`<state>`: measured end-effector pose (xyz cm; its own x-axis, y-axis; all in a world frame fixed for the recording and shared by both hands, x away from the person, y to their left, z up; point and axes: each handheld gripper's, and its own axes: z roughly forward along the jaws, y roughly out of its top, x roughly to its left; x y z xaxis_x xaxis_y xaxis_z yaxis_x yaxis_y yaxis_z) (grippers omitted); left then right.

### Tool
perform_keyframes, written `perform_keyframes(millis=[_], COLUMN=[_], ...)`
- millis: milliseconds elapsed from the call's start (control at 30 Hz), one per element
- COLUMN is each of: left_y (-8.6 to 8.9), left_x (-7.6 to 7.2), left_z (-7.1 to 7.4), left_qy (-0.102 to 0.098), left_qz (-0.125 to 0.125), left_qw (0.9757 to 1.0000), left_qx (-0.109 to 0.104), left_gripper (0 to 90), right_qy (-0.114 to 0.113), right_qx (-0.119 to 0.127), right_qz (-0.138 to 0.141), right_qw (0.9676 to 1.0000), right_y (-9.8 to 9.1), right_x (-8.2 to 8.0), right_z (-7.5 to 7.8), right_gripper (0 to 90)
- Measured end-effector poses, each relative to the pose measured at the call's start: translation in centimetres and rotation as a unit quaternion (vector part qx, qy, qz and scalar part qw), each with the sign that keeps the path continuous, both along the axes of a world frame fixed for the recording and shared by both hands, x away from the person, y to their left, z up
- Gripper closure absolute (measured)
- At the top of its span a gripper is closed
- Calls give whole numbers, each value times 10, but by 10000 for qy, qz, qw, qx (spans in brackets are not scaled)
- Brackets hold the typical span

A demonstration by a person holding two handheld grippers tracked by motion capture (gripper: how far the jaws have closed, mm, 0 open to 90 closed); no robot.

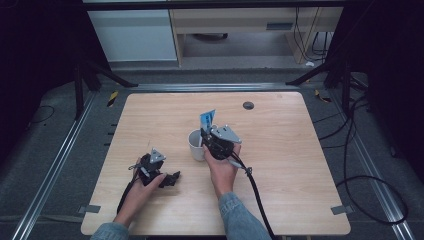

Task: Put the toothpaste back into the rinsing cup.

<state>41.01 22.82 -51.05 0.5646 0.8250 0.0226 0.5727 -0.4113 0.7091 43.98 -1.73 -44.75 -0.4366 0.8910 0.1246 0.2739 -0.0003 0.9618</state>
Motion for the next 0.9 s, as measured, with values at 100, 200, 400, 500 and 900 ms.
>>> perform_keyframes(millis=[100, 200, 400, 500, 900], left_y=[0, 0, 0, 0, 0], left_x=[0, 0, 0, 0, 0], left_z=[0, 0, 0, 0, 0], left_qy=[-1, -2, -1, 2, -1], left_qz=[1, 1, 0, -3, 0], left_qw=[10000, 10000, 10000, 10000, 10000], left_qx=[0, -1, 0, -2, 0], left_gripper=[0, 0, 0, 0, 0], right_qy=[9, 12, 12, 20, 12], right_qx=[19, 28, 43, 41, 26], right_qz=[-3, -1, 11, 20, 34], right_qw=[10000, 10000, 10000, 10000, 10000], right_y=[0, 0, -1, -1, -1], right_x=[0, 1, 1, 1, 1], right_z=[0, 0, 0, 0, 0], right_gripper=[706, 705, 703, 701, 696])
